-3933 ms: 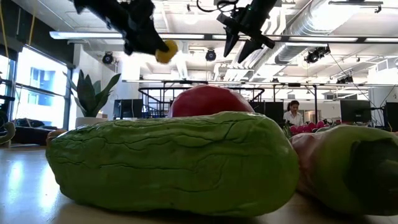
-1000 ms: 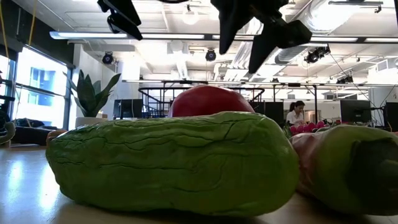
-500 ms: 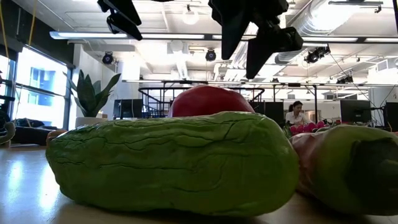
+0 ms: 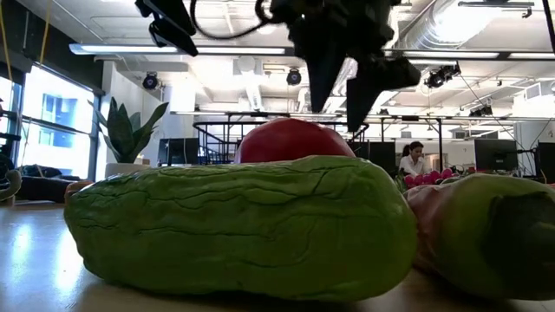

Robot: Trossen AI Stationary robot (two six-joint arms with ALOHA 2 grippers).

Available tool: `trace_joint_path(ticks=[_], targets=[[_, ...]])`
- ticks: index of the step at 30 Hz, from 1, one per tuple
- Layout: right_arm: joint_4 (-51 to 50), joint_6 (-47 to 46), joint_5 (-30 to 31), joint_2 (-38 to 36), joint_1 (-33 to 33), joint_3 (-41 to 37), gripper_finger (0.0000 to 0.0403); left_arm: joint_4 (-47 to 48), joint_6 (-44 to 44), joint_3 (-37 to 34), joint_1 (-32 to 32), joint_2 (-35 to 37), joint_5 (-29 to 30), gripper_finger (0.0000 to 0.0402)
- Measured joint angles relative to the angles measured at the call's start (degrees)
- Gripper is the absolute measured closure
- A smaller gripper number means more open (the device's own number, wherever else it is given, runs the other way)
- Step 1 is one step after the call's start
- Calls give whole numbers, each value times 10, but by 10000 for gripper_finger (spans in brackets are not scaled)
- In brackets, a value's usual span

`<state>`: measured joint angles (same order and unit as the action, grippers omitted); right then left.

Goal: Build produce basket
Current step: Put the lime into the wire basket

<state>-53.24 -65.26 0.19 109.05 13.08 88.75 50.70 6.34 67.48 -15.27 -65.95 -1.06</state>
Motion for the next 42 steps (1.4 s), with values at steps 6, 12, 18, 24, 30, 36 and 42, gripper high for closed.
trace_joint_path(ticks=[6,12,18,24,30,36,42], targets=[[1,-7,-4,33,-1,0,166,7,-10,0,0,0,2,140],[10,-9,-2,53,-5,0,166,7,-10,0,0,0,2,140],[15,-20,8,67,-9,0,166,8,-10,0,0,0,2,140],[20,-29,11,75,-16,0,166,8,-10,0,0,0,2,140],[22,-33,9,91,-16,0,166,7,-10,0,0,0,2,140],[23,-33,11,105,-19,0,166,6,-10,0,0,0,2,140],[21,-39,10,107,-20,0,190,6,-10,0,0,0,4,140]])
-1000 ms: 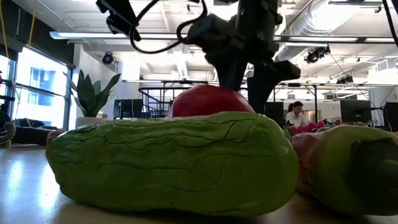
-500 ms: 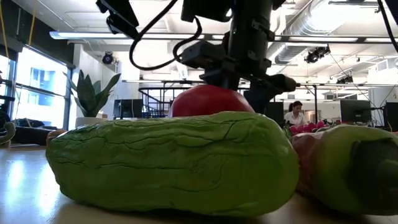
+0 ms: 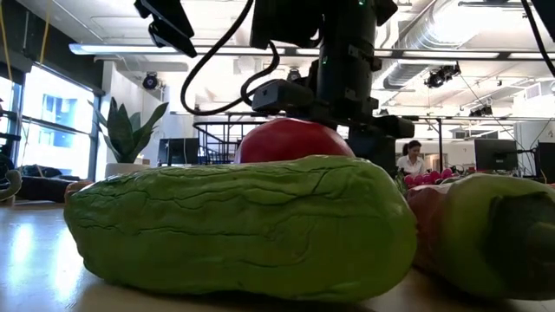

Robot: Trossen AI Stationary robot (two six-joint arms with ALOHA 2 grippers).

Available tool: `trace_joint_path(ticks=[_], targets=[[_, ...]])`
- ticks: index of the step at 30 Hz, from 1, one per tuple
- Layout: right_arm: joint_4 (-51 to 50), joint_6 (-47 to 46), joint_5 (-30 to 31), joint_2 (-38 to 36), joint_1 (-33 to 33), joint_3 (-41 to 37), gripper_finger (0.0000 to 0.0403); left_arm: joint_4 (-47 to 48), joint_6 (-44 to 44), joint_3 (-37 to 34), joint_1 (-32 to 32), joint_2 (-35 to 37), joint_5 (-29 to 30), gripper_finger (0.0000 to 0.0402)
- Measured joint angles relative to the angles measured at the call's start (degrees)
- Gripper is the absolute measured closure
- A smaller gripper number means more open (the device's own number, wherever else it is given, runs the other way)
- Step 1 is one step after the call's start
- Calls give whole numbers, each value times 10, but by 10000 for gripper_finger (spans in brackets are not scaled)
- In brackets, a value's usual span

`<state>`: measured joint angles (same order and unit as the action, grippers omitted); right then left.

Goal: Build produce basket
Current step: Put the lime into the wire basket

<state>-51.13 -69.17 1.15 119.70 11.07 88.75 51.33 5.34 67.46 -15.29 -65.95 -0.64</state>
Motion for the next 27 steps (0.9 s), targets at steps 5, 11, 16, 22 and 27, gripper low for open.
trace_joint_path(ticks=[5,11,16,22,27], targets=[[0,2,-7,-2,1,0,238,0,0,0,0,0,0,140],[-18,11,-5,-22,2,0,244,1,0,0,0,0,0,140],[-24,12,3,-54,2,0,244,1,0,0,0,0,0,140],[-15,37,11,-107,1,0,244,1,0,0,0,0,0,140],[2,72,17,-158,-9,0,244,1,0,0,0,0,0,140]])
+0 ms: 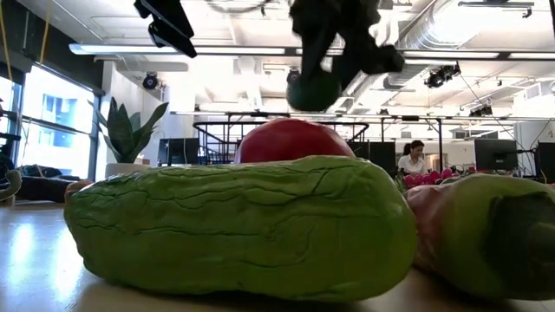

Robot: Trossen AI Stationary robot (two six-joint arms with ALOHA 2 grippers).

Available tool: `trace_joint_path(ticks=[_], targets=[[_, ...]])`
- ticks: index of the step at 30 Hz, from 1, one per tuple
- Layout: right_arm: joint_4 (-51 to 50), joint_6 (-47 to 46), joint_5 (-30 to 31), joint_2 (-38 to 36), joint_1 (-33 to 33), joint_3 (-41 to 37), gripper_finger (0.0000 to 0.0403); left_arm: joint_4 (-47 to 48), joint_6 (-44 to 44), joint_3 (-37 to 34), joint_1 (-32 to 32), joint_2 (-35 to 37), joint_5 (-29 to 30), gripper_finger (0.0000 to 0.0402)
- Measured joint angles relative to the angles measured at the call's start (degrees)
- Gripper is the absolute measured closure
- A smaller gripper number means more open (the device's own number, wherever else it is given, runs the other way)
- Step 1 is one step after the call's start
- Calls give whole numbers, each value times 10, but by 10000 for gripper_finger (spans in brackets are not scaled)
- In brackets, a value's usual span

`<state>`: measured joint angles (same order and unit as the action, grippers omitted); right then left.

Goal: Build produce basket
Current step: Put the lime into the wire basket

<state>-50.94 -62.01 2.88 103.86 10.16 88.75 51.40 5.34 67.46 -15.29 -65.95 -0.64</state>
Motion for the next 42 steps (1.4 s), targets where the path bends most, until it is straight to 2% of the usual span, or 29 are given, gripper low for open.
trace_joint_path(ticks=[9,15,21,24,29,33,42], targets=[[7,105,66,-87,-49,0,244,-2,6,0,0,0,0,140],[16,252,82,-109,-103,0,244,-2,53,0,0,0,0,140],[14,422,97,-97,-151,0,244,-5,108,0,0,0,0,140],[10,475,94,-91,-172,0,244,-18,134,0,0,-1,0,140],[-7,522,83,-69,-206,0,244,-23,167,0,0,0,-4,140],[-12,559,45,-42,-228,0,244,-23,171,0,1,0,-5,140],[-48,558,26,1,-264,0,244,-22,171,0,1,-1,-5,140]])
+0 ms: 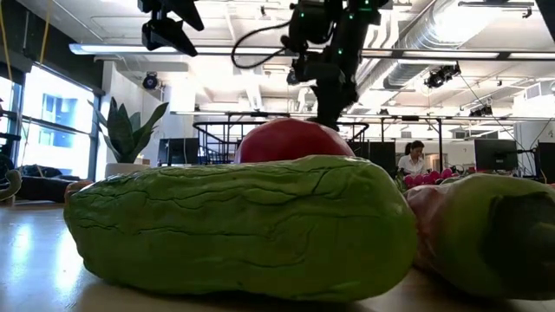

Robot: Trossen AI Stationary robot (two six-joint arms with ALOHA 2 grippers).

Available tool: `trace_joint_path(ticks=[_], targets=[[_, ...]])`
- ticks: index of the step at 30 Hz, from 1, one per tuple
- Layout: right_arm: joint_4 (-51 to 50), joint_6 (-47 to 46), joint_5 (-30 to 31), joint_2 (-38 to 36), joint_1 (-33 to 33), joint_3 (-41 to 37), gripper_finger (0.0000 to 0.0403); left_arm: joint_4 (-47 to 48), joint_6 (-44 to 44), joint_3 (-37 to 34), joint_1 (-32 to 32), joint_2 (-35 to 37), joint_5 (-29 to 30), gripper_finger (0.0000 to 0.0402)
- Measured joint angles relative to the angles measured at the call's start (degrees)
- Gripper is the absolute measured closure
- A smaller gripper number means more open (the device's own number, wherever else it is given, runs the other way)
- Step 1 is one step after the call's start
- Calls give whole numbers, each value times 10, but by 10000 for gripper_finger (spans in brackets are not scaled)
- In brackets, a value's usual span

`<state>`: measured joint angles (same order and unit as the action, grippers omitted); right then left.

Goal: Build produce basket
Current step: Put the lime into the wire basket, then put the potato into the wire basket

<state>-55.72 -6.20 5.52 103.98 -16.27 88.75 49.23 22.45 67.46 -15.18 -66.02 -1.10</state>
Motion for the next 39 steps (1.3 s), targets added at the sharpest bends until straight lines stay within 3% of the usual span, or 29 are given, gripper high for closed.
trace_joint_path(ticks=[17,23,29,39], targets=[[-25,-13,-22,28,-26,0,238,7,4,0,0,-2,1,119],[-28,-28,-13,28,-27,0,196,7,27,0,-2,-22,6,94],[-31,-29,-13,26,-27,0,150,7,-21,0,6,-47,1,92],[-85,-91,-8,25,-25,78,147,2,-108,0,40,-87,0,91]])
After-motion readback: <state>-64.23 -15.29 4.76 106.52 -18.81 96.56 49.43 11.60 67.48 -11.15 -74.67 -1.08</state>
